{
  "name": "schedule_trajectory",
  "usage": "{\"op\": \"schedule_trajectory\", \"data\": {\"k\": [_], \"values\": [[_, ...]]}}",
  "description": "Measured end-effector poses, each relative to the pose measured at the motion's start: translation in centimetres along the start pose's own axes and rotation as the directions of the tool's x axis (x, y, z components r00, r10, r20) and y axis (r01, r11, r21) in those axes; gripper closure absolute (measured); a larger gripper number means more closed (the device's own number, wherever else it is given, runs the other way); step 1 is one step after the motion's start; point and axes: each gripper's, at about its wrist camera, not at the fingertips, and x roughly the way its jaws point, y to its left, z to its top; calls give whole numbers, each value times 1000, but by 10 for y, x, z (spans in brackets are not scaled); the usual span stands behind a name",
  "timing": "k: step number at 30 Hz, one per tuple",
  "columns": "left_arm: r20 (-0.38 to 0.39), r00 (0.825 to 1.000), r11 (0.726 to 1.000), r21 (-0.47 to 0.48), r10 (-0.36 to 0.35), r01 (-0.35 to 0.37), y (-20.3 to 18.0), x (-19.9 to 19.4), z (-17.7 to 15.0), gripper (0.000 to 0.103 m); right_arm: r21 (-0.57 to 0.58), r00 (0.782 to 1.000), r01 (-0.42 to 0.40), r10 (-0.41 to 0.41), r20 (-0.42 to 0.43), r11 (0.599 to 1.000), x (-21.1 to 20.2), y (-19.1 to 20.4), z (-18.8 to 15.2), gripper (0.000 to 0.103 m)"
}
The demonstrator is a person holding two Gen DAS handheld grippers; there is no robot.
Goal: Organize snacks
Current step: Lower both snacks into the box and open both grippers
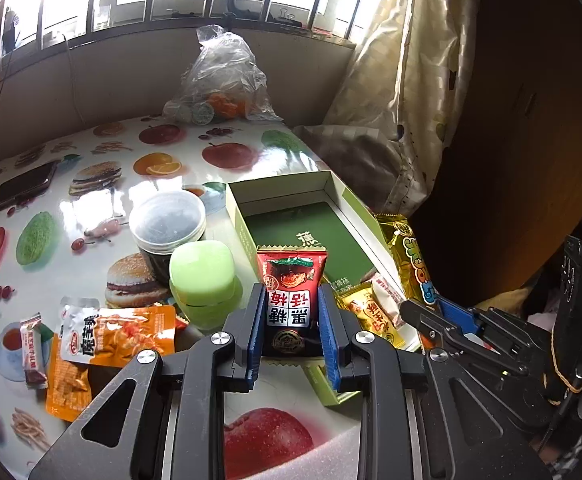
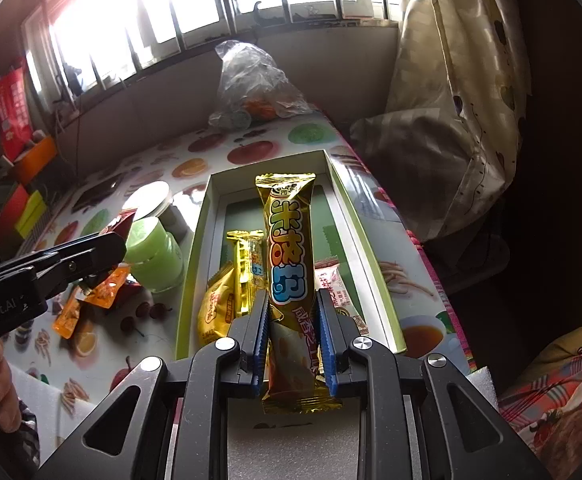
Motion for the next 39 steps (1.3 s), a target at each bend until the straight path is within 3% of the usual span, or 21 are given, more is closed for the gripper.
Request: {"op": "schedule_trajectory", "data": {"k": [17, 29, 39], "values": [[-106, 994, 999, 37, -12, 16, -29, 60, 0, 77, -21, 995, 60, -62, -74, 998, 36, -21, 5, 81], [-152, 988, 999, 44, -9, 16, -34, 80, 1, 76, -19, 996, 51, -52, -78, 999, 42, -27, 5, 81], [-151, 988, 999, 46, -14, 21, -33, 78, -2, 61, -2, 996, 66, -66, -55, 998, 32, -27, 1, 71]]}}
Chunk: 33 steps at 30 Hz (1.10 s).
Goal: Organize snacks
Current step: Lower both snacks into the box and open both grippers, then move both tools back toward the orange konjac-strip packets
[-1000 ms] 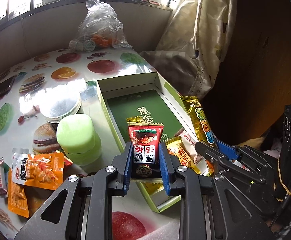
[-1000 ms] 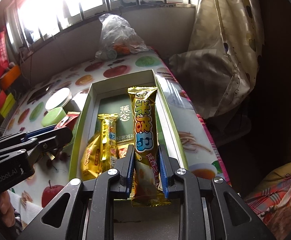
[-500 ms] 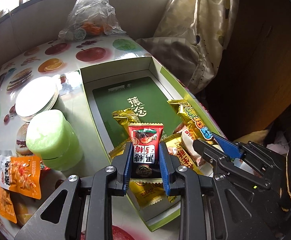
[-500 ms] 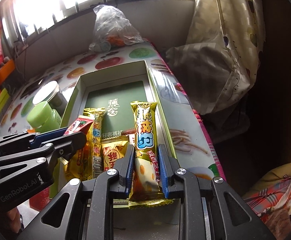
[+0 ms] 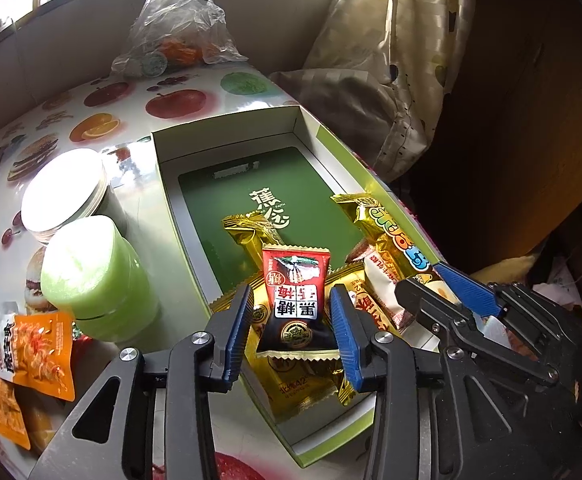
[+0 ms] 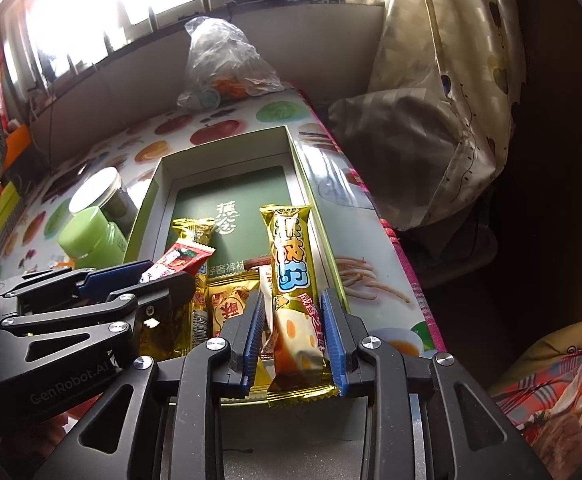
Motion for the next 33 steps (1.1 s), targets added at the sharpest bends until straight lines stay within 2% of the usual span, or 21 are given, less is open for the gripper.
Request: {"op": "schedule_trajectory", "data": {"k": [7, 10, 16, 23, 33], "values": [[33, 999, 1000, 2, -8, 8, -1, -17, -6, 59, 6, 1000, -1, 1, 19, 1000, -14, 2, -3, 67], [48, 999, 1000, -4, -12, 12, 2, -27, -9, 50, 13, 999, -2, 2, 33, 1000, -22, 3, -5, 65], [99, 995, 1000, -13, -2, 4, 7, -54, -18, 50, 25, 998, -10, 8, 57, 1000, -39, 8, -11, 61], [139, 990, 999, -37, 39, -35, 22, -84, -36, 50, 20, 995, -38, 36, 93, 999, -60, 27, -17, 58], [203, 972, 991, -94, 115, -98, 55, -132, -65, 50, -3, 988, -107, 106, 111, 994, -75, 66, -27, 58]]}}
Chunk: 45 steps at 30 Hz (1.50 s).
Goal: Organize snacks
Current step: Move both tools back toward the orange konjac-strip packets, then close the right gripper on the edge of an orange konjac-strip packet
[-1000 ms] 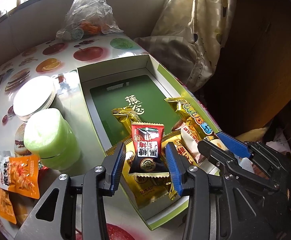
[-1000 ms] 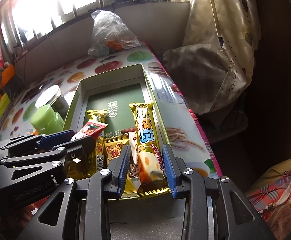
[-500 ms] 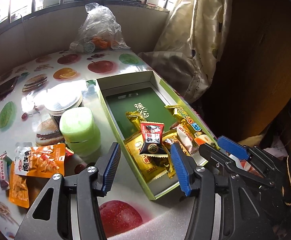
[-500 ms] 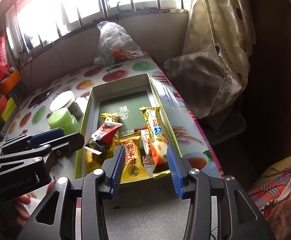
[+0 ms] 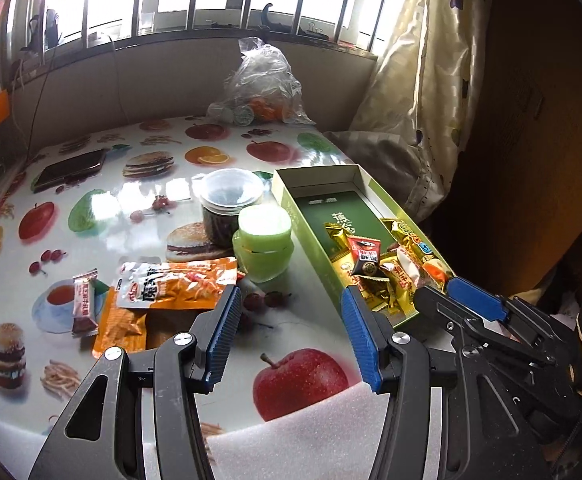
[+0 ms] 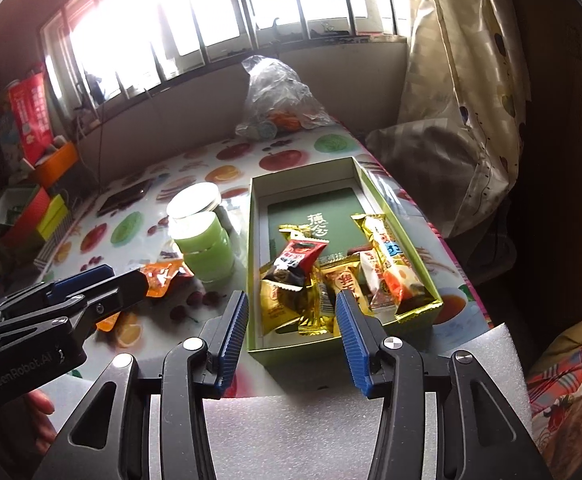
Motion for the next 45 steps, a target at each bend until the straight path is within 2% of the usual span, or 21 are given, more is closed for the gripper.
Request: {"op": "schedule_trajectory", "data": {"k": [10, 16, 24, 30, 34, 39, 45], "values": [[48, 996, 996, -49, 72, -70, 40, -32, -17, 50, -64, 999, -43, 42, -7, 997, -3, 48, -6, 58], [46, 995, 993, -85, 87, -83, 65, -41, -27, 50, -97, 997, -74, 71, -39, 993, 5, 72, -14, 58], [33, 989, 972, -189, 146, -137, 119, -43, -37, 50, -139, 992, -104, 92, -92, 985, 32, 97, -17, 58], [-4, 985, 950, -264, 171, -166, 153, -35, -48, 50, -244, 986, -136, 108, -125, 960, 63, 127, -7, 58], [-31, 983, 940, -287, 181, -183, 167, -25, -52, 50, -328, 982, -161, 118, -149, 931, 83, 150, -4, 57], [-44, 983, 938, -295, 178, -183, 179, -16, -52, 50, -476, 981, -160, 88, -170, 865, 104, 177, -4, 52], [-62, 984, 934, -310, 165, -176, 190, -7, -52, 50, -618, 978, -129, -3, -208, 776, 136, 196, -7, 50]]}}
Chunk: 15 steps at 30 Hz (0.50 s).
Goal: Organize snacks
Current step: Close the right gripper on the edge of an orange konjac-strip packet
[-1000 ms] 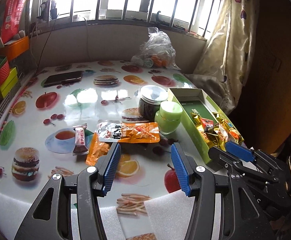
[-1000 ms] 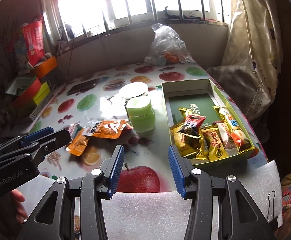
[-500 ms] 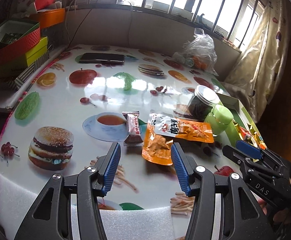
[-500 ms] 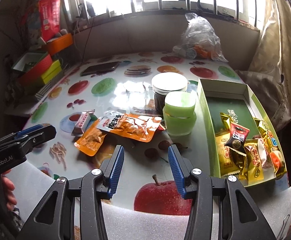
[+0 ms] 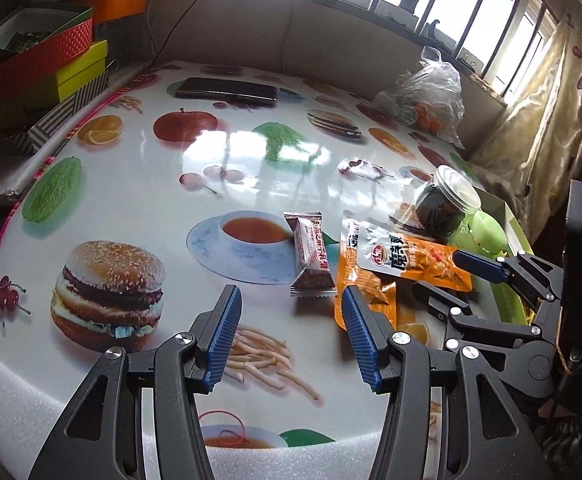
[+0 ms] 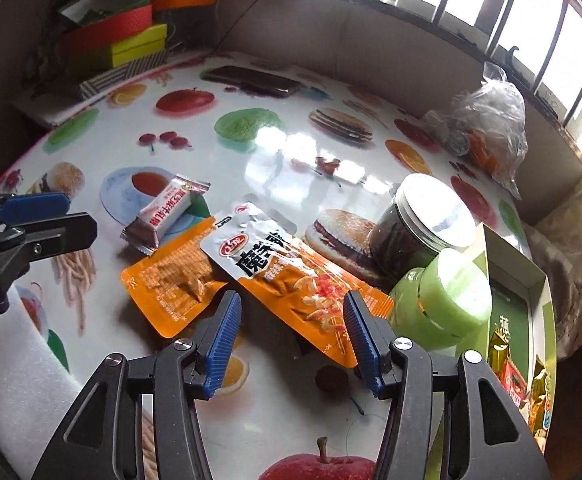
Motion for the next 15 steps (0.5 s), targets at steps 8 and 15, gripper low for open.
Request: {"op": "schedule_trajectory", "data": {"k": [8, 15], "values": [[-9, 1000, 1000, -10, -16, 16, 3, 6, 4, 50, -120, 996, 74, -79, -42, 990, 24, 8, 8, 49], [-17, 1000, 1000, -15, -24, 24, 6, 11, 6, 50, -12, 998, 11, -12, -67, 1000, 32, -5, 17, 60]]}}
